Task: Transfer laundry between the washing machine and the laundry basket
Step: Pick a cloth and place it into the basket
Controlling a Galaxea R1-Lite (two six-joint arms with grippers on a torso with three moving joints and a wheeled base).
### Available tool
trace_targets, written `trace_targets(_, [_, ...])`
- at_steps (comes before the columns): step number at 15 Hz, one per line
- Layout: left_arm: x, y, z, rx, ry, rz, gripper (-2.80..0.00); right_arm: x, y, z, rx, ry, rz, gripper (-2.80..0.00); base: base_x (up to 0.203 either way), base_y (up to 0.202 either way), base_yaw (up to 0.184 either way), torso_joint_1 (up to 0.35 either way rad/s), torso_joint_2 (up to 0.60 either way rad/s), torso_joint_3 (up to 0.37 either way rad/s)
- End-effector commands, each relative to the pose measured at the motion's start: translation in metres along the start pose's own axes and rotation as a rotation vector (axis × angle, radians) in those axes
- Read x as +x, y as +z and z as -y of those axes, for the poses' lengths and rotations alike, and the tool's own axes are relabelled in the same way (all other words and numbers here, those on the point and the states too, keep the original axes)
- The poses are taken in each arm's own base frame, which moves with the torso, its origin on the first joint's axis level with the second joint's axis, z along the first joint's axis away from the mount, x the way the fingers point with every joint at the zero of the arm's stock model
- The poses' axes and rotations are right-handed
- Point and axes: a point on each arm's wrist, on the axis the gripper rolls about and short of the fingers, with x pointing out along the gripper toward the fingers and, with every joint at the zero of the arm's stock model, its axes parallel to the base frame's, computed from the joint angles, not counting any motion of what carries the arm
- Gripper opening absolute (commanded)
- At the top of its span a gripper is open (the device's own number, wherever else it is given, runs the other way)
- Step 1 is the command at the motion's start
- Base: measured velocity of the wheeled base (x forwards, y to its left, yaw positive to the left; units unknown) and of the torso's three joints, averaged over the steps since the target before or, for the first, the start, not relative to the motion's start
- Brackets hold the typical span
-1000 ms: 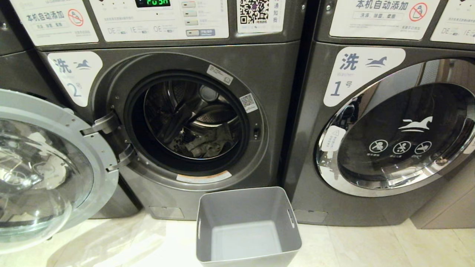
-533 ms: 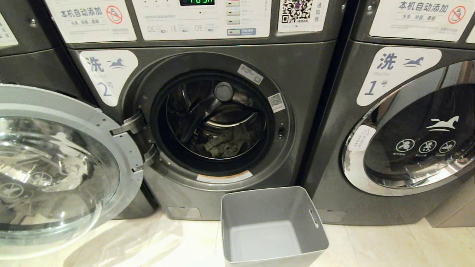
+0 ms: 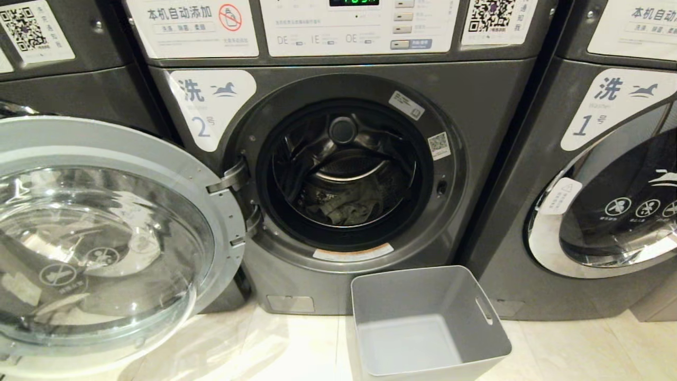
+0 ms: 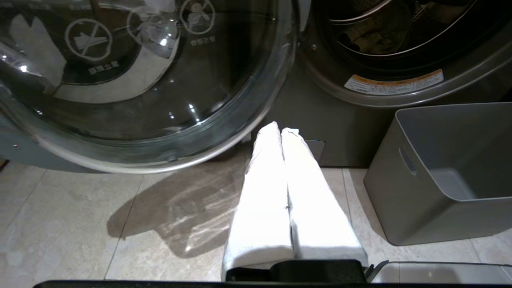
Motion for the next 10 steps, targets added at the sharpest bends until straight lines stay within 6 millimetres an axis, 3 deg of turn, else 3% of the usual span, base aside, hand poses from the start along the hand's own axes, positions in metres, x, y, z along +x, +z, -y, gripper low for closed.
trace_targets(1, [-0.0001,0.0,0.0,-0.001,0.001,0.001,-2.8,0.0007,-0.0115,-0.0002,-0.001,0.001,-0.04,-2.8,0.0,0.194,-0.003,0.003,0.01,0.003])
trace_targets(10, [-0.0001,0.0,0.0,-0.002,0.001,0.002,-2.8,0.0007,-0.0115,-0.0002,-0.003,0.001,-0.04,-2.8,0.0,0.196,-0.002,0.003,0.0,0.002])
